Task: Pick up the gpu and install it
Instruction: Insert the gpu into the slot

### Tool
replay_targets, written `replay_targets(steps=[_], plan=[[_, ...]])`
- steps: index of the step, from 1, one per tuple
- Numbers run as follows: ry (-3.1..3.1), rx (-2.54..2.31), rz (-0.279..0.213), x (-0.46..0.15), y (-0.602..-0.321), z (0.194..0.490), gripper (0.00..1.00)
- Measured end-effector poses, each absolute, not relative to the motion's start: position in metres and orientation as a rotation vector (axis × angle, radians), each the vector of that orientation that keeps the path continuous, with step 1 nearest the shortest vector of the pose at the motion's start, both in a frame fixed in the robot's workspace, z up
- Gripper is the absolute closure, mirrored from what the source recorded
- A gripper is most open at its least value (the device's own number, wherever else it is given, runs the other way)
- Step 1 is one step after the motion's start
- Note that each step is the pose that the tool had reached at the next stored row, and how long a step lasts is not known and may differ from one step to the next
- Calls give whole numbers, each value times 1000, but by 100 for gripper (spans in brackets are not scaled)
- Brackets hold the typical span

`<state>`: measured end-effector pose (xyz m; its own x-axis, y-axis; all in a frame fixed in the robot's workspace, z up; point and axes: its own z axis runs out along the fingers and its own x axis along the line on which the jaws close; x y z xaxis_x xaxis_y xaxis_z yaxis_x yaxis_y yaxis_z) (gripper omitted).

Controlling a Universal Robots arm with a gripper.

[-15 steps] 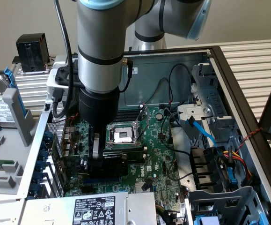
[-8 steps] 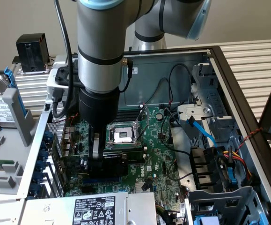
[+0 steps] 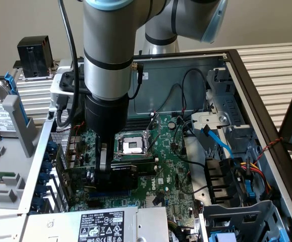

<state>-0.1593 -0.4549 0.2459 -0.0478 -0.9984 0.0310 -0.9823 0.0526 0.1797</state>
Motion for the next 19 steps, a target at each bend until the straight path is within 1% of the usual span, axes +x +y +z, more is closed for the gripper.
replay_targets(steps=[19], plan=[[-2167,2060,-164,-161,-455,247,73]])
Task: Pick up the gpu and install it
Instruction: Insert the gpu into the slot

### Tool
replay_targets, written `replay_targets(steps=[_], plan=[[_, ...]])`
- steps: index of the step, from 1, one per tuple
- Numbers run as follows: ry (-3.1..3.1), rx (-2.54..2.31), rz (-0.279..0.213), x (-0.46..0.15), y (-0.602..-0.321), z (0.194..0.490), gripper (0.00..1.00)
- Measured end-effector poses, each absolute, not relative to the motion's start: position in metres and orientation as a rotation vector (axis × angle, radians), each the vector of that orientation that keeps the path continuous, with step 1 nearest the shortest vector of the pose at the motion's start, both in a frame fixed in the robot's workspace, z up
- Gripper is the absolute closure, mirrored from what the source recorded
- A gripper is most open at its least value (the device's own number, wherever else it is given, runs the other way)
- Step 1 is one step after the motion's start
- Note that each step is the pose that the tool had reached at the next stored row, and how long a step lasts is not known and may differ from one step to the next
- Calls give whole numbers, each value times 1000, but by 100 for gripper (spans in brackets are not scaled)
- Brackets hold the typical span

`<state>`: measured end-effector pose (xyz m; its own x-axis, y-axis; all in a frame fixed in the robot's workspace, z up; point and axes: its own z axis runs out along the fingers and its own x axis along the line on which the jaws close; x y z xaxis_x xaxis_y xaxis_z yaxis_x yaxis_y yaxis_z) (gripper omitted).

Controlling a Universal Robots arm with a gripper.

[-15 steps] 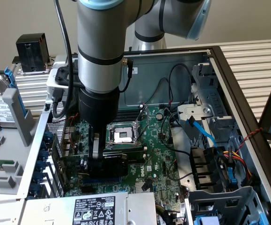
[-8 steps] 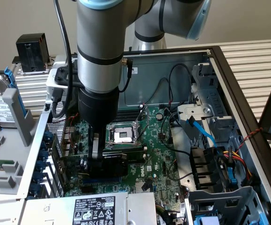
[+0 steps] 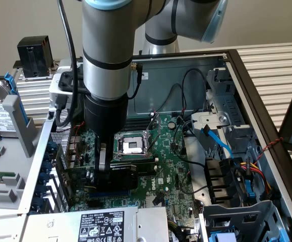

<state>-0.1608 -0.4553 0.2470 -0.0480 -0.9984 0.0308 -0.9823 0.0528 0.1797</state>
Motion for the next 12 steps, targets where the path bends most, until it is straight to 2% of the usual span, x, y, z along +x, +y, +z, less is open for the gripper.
replay_targets(steps=[12], plan=[[-2167,2060,-164,-160,-456,253,73]])
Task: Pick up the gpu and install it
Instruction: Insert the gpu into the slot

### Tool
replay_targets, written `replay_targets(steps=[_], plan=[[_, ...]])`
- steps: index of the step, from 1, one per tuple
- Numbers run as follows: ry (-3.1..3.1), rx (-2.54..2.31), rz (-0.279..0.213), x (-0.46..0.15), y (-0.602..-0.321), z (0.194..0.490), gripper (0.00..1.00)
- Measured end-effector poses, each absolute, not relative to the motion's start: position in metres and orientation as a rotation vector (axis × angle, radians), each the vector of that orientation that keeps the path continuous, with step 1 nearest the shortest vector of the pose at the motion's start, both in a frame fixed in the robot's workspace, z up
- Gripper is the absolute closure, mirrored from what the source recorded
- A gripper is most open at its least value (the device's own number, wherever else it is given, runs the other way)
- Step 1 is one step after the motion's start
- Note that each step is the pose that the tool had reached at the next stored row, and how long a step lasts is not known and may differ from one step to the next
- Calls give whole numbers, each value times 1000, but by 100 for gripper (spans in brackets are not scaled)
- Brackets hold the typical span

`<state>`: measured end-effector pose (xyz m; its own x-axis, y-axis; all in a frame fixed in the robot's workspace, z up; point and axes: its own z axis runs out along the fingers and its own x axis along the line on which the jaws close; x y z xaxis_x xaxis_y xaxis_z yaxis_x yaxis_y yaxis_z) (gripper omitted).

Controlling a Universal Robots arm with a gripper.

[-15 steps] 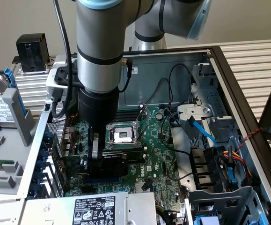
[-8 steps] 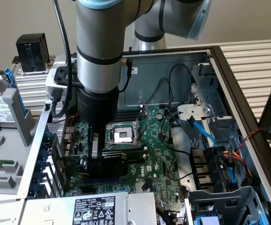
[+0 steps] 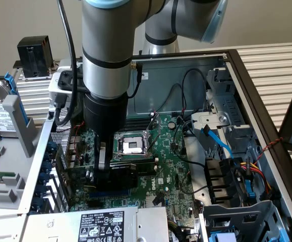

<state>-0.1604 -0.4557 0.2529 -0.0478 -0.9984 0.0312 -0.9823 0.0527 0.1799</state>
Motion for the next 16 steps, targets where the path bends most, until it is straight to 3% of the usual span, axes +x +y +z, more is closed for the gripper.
replay_targets(steps=[16], plan=[[-2169,2070,-169,-150,-458,260,73]])
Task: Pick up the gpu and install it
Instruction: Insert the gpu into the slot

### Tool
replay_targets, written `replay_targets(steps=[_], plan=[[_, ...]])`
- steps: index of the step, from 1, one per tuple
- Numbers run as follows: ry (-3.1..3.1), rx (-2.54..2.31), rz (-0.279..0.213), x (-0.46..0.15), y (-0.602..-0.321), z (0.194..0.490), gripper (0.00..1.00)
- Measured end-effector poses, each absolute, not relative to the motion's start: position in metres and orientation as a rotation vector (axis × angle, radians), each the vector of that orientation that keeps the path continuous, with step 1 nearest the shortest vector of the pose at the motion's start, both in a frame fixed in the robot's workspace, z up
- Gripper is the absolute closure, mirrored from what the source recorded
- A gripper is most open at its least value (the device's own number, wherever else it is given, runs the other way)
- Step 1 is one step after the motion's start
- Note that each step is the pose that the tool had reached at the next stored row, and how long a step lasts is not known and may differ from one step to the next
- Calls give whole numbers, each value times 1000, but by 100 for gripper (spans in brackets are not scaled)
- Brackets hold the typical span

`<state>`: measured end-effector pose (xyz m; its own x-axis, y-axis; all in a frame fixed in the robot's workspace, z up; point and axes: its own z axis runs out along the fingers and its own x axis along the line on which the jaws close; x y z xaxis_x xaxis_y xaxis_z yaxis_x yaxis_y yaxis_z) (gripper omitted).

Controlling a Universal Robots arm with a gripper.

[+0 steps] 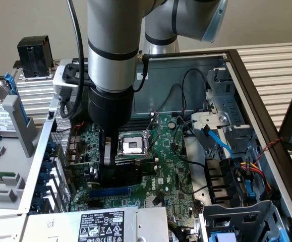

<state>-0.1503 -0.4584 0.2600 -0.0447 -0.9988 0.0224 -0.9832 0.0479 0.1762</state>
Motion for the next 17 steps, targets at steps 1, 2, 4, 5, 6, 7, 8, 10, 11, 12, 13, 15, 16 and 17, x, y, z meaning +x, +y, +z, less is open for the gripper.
replay_targets(steps=[1,2,4,5,6,7,8,10,11,12,13,15,16,17], plan=[[-2169,2071,-170,-150,-458,260,73],[-2170,2072,-170,-151,-458,260,73],[-2169,2072,-170,-151,-459,260,73],[-2169,2073,-170,-151,-459,260,73],[-2167,2074,-170,-151,-459,260,73],[-2163,2078,-170,-151,-459,260,73],[-2159,2082,-169,-151,-459,260,73],[-2155,2086,-169,-151,-459,260,73],[-2155,2086,-169,-151,-459,260,73],[-2155,2086,-169,-151,-458,260,73],[-2155,2086,-169,-152,-459,260,73],[-2155,2086,-169,-152,-458,260,73],[-2155,2086,-169,-152,-458,260,73],[-2155,2086,-169,-152,-458,260,73]])
